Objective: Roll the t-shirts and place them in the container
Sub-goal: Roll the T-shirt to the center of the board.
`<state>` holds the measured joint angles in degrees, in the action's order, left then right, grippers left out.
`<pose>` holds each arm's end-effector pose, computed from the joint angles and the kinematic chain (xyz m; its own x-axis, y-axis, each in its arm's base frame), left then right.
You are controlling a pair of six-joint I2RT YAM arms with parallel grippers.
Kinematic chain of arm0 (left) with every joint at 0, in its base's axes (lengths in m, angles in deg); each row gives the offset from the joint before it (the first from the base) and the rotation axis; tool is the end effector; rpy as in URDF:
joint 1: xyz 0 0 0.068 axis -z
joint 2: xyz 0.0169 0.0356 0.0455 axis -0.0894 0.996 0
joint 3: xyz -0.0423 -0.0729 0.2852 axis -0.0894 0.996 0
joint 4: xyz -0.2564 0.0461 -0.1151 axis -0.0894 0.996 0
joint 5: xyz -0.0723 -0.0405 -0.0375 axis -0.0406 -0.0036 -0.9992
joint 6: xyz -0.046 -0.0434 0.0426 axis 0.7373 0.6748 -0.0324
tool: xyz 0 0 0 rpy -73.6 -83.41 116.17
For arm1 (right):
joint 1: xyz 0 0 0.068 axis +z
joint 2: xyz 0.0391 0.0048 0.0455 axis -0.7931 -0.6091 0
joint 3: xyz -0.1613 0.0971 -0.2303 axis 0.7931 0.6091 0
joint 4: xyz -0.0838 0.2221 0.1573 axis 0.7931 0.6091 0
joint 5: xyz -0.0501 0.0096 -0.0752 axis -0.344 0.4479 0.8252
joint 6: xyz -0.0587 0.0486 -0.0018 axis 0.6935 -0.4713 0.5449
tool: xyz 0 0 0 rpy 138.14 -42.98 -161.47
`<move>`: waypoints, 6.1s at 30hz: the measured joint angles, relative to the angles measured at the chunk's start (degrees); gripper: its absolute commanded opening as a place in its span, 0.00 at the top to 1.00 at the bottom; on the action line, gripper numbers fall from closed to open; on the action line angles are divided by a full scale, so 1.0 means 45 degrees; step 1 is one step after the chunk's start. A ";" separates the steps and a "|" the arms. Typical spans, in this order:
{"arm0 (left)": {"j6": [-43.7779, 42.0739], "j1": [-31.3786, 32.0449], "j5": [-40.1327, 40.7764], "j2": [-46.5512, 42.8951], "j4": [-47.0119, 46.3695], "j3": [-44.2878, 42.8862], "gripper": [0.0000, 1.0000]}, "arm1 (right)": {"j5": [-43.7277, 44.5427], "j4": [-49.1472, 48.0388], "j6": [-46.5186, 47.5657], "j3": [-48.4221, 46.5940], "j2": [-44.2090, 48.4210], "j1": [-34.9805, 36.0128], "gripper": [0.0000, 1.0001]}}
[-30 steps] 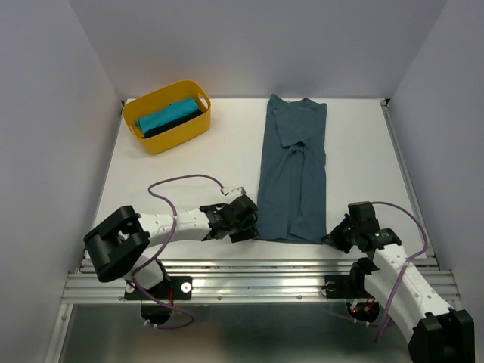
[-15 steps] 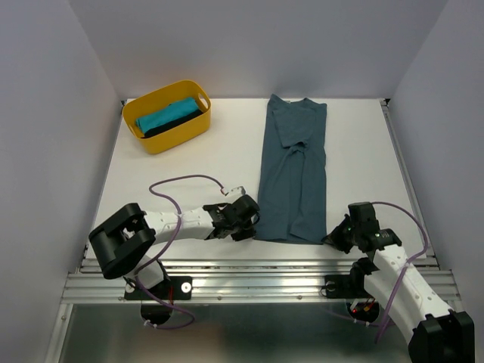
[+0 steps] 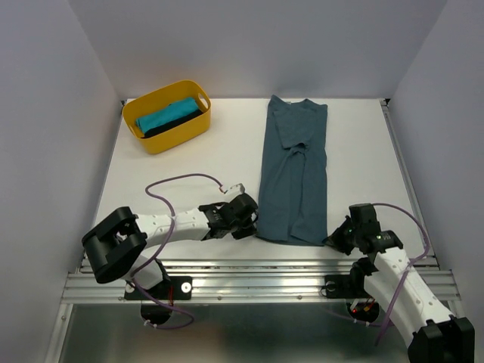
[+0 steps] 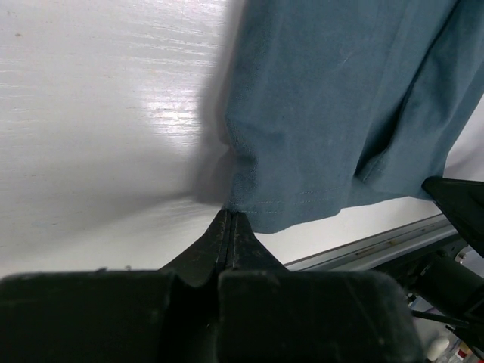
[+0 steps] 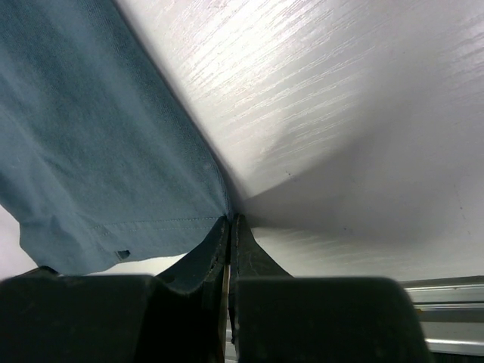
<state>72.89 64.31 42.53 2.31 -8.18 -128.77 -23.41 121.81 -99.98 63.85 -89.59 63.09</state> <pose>0.1680 -0.2699 0.1644 -0.9068 -0.2437 -0.3439 0.0024 0.8128 -0.5825 0.1253 0.0329 0.1276 -0.7055 0.6843 -0.1844 0.5495 0.6925 0.4674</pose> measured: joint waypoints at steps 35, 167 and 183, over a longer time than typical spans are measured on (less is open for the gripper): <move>-0.0044 0.0359 0.0287 -0.0466 0.0345 0.0092 1.00 | 0.0102 0.0986 0.1200 -0.1059 -0.1039 0.0146 0.99; -0.2545 -0.0238 -0.0996 0.1127 0.3259 -0.3614 1.00 | 0.2404 0.1311 0.1651 -0.4634 -0.3473 0.0996 0.99; -0.3254 -0.1258 -0.0874 0.2599 0.3604 -0.5459 1.00 | 0.3157 0.1248 0.1753 -0.5275 -0.4833 0.0996 0.99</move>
<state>58.25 58.64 38.59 14.01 8.04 -153.34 -9.20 127.43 -92.09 40.11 -111.34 67.57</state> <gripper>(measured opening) 0.019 0.022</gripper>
